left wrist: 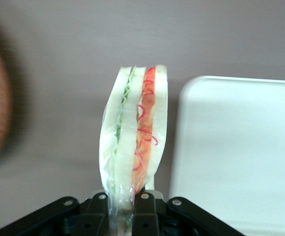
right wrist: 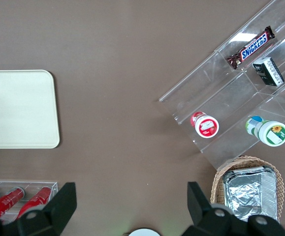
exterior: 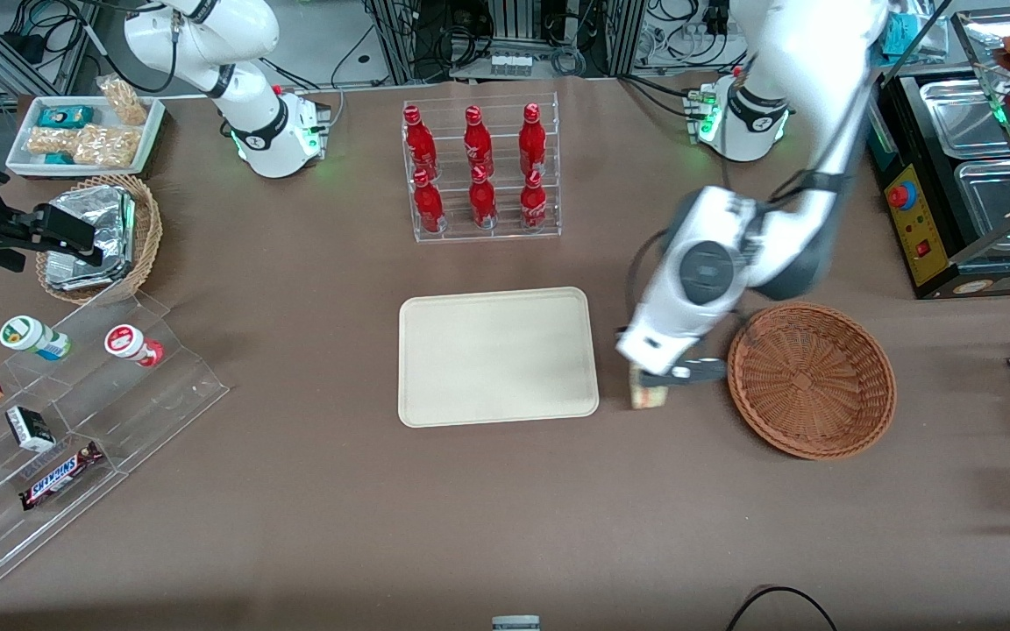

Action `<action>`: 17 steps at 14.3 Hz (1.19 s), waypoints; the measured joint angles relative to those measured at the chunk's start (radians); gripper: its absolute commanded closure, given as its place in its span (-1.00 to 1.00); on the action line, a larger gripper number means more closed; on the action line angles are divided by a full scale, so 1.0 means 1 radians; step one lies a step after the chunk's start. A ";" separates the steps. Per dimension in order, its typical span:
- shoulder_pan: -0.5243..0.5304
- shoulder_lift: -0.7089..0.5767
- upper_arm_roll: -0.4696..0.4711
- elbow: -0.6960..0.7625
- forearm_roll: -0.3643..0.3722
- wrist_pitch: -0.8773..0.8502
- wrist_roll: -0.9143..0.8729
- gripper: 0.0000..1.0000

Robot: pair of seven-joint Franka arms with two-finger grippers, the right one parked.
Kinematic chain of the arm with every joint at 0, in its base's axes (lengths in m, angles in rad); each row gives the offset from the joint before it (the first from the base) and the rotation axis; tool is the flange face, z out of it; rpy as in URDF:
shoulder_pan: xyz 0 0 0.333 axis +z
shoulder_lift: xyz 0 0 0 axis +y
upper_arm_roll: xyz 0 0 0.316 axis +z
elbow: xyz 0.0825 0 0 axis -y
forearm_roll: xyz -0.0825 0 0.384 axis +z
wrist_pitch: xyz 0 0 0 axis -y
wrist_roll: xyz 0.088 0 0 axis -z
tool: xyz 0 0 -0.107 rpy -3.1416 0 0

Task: Place sandwich from basket to tray
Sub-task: 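Lift the sandwich and carry it with the left gripper toward the cream tray, then lower the sandwich onto the cream tray and open the left gripper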

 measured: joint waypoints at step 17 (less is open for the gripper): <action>-0.286 0.352 0.001 0.371 0.000 0.099 -0.350 -1.00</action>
